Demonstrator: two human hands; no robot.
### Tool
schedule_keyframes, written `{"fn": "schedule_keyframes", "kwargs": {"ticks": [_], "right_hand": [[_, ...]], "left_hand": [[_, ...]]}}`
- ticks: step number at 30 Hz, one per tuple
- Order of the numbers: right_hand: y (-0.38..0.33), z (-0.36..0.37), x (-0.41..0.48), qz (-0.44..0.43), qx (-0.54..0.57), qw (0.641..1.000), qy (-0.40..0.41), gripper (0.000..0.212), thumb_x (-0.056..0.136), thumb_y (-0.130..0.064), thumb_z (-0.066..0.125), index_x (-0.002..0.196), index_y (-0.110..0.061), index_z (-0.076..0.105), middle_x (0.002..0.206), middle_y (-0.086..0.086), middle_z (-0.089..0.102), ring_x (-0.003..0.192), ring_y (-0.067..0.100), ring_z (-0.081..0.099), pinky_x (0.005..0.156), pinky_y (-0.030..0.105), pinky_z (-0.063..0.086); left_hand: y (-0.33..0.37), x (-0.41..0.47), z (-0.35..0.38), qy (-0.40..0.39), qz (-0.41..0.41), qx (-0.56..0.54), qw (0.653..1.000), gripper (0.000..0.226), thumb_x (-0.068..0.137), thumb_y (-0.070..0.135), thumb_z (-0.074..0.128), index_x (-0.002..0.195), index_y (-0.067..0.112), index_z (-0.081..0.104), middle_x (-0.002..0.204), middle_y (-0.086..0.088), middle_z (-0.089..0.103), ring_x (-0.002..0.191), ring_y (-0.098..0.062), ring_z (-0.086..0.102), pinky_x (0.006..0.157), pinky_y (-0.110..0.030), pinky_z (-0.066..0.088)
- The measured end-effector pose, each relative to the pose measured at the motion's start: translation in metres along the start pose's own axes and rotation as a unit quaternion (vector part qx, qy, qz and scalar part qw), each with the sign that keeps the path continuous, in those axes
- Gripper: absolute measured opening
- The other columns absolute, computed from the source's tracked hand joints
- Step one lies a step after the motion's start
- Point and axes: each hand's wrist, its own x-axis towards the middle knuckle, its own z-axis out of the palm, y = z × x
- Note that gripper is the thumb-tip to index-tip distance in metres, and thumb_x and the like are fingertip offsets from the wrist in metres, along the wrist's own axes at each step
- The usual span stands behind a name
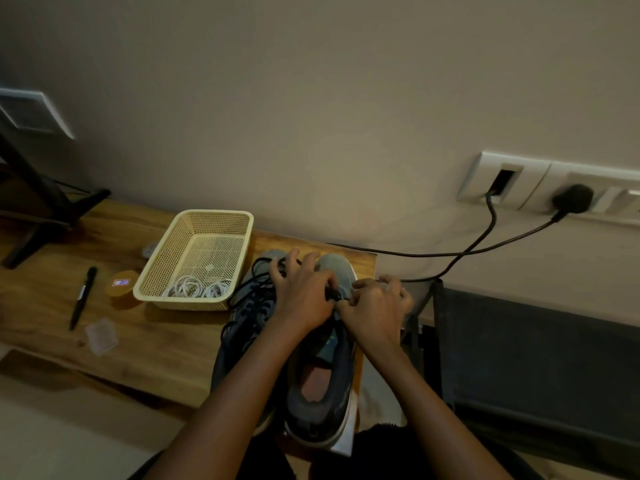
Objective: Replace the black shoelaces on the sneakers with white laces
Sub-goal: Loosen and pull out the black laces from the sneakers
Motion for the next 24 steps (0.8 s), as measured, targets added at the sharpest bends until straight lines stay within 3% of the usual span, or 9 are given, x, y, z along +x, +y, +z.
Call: {"fn": "schedule_keyframes", "kwargs": {"ticks": [10, 16, 19, 24], "right_hand": [[0.001, 0.001, -0.001, 0.008, -0.028, 0.999, 0.022, 0.028, 0.082, -0.033, 0.055, 0.097, -0.016, 0.072, 0.119, -0.009, 0.062, 0.128, 0.02, 0.03, 0.099, 0.035, 0.016], [0.002, 0.003, -0.001, 0.006, -0.021, 1.0, 0.019, 0.028, 0.082, -0.032, 0.055, 0.094, -0.015, 0.073, 0.12, -0.009, 0.061, 0.127, 0.02, 0.03, 0.097, 0.034, 0.017], [0.001, 0.003, -0.001, -0.003, -0.012, 1.0, 0.015, 0.026, 0.083, -0.032, 0.056, 0.093, -0.015, 0.073, 0.124, -0.009, 0.059, 0.129, 0.021, 0.028, 0.095, 0.034, 0.014], [0.0, 0.004, -0.001, -0.009, -0.006, 1.0, 0.018, 0.025, 0.083, -0.032, 0.057, 0.091, -0.015, 0.073, 0.125, -0.008, 0.059, 0.13, 0.022, 0.027, 0.096, 0.034, 0.015]], "left_hand": [[0.008, 0.001, 0.008, 0.008, -0.027, 0.033, 0.999, 0.023, 0.097, 0.028, 0.043, 0.109, 0.021, 0.062, 0.15, 0.0, 0.028, 0.142, -0.026, 0.006, 0.112, -0.053, -0.003], [-0.016, 0.005, -0.01, 0.078, -0.131, -0.014, 0.988, 0.02, 0.096, 0.027, 0.046, 0.109, 0.021, 0.061, 0.141, 0.002, 0.039, 0.136, -0.023, 0.019, 0.109, -0.048, 0.011], [-0.012, 0.002, -0.01, 0.062, -0.085, -0.043, 0.994, 0.019, 0.093, 0.026, 0.05, 0.11, 0.023, 0.056, 0.138, 0.003, 0.042, 0.136, -0.023, 0.019, 0.11, -0.05, 0.01], [0.003, -0.005, -0.001, 0.001, 0.007, 0.005, 1.0, 0.019, 0.087, 0.031, 0.059, 0.106, 0.03, 0.054, 0.15, 0.001, 0.025, 0.142, -0.028, 0.001, 0.111, -0.054, -0.003]]}}
